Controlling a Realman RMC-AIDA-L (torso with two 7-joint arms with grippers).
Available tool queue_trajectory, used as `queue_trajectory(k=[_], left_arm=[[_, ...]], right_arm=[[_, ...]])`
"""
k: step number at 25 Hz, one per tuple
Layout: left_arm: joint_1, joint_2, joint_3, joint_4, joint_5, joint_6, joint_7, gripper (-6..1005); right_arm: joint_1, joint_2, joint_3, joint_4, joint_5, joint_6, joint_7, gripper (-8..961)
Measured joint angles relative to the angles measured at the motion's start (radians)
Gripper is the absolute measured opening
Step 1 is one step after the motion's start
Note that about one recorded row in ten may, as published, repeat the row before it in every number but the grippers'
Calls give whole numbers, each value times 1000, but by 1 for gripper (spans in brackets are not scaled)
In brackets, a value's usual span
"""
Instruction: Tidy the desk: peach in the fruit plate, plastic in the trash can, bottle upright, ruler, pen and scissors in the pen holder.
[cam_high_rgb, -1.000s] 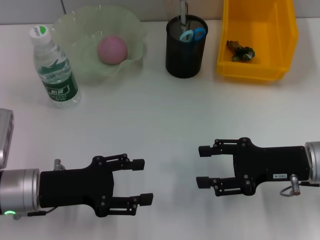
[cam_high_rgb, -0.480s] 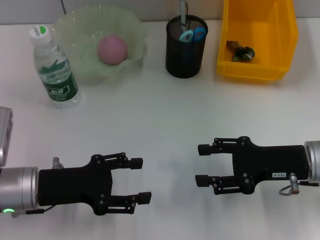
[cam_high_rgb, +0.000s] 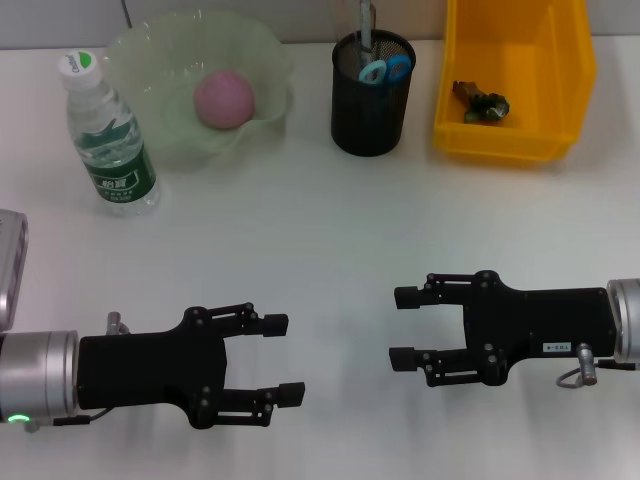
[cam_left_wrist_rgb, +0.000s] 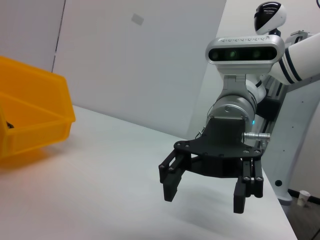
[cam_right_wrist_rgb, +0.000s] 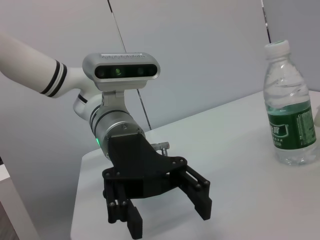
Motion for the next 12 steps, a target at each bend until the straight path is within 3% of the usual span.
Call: queue_trajectory(k=[12], left_arm=[[-2, 1, 0, 2, 0, -1, 0, 805]], right_arm=[[3, 1, 0, 0, 0, 3, 1, 744]])
